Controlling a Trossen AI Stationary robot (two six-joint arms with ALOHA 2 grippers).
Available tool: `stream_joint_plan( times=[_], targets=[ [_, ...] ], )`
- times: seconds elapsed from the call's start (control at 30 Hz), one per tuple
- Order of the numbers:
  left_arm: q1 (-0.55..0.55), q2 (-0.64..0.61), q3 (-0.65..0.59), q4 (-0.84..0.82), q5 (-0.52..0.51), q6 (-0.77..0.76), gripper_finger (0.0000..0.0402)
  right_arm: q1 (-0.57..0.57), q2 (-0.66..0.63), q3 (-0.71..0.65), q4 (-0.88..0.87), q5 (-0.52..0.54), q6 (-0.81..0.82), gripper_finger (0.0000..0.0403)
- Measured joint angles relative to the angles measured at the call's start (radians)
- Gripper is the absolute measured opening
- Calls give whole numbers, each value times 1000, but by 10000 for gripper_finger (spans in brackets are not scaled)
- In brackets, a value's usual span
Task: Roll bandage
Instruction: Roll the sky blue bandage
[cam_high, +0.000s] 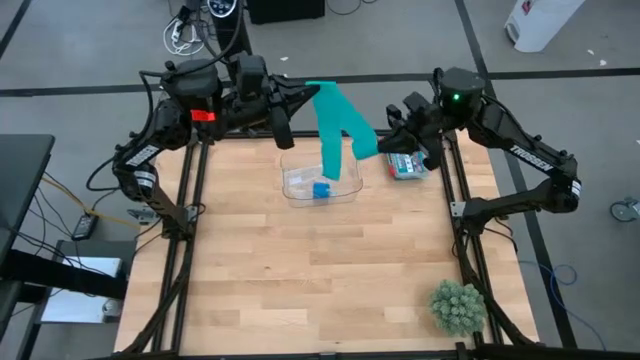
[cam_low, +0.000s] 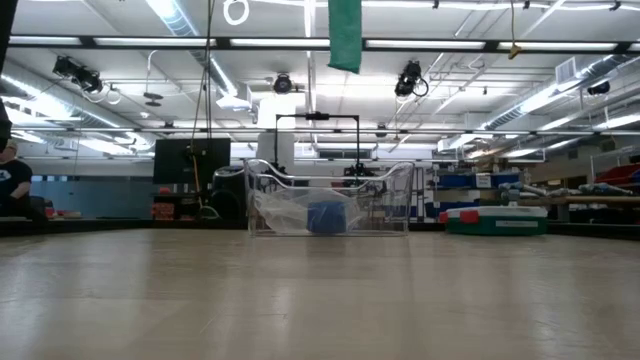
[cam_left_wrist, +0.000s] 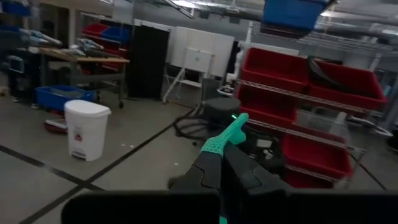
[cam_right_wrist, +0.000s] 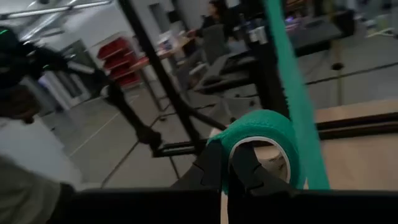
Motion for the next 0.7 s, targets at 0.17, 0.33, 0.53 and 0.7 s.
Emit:
stream_joint_plan(
  times=[0.17,0.33,0.53,0.7],
  targets=[
    [-5,0,0,-10,42,-32,1,-67,0,0,6,38,38,0],
    [-21,0,0,-18,83,-45,1,-130,-1,0,47,50,107,0],
    [-46,0,0,-20,84,-45,1,-191,-1,0,142,53,211,0],
    [-64,9,0,-14,83,-45,2,-227,-1,0,220,55,242,0]
  ],
)
